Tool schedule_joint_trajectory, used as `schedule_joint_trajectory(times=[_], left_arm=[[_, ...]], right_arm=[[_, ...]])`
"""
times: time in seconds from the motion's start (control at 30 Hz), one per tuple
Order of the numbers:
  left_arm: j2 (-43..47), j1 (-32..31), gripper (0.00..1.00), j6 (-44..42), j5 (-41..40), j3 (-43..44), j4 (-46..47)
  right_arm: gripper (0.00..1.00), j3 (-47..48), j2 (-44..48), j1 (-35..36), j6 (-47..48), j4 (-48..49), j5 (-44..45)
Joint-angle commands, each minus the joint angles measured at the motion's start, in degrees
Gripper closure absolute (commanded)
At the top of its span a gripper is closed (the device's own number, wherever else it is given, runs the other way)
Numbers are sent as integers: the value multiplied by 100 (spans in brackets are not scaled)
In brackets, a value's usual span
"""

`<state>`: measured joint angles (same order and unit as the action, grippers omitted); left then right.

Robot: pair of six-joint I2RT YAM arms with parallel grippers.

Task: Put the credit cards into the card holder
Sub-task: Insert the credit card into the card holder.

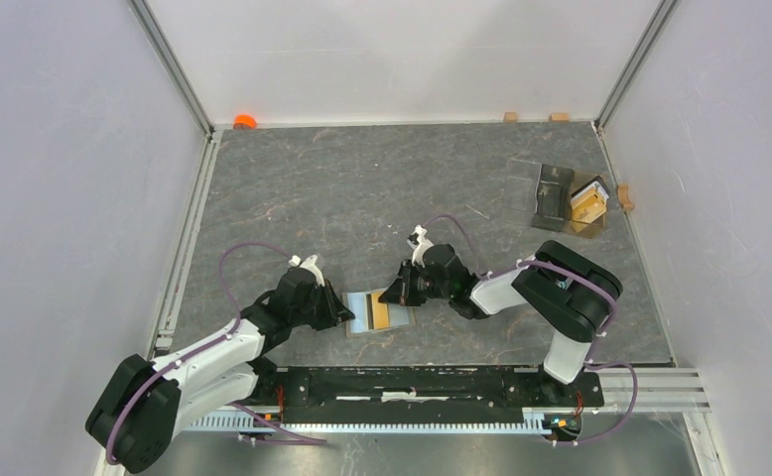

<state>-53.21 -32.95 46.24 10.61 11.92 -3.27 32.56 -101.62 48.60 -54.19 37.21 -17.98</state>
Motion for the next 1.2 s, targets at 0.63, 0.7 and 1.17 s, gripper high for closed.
schedule_joint_trajectory(times=[0.63, 0.7, 1.17], left_arm=[[-57, 56, 62, -156, -37, -35, 284], [63, 60, 56, -160, -126, 3, 87], [1290, 104, 6, -300, -788, 385, -1347]], right_arm=[[78, 170, -221, 380, 545, -773, 620], [71, 261, 11, 379, 815, -1144, 819], [39, 640, 1457, 400, 1993, -2859, 1947]])
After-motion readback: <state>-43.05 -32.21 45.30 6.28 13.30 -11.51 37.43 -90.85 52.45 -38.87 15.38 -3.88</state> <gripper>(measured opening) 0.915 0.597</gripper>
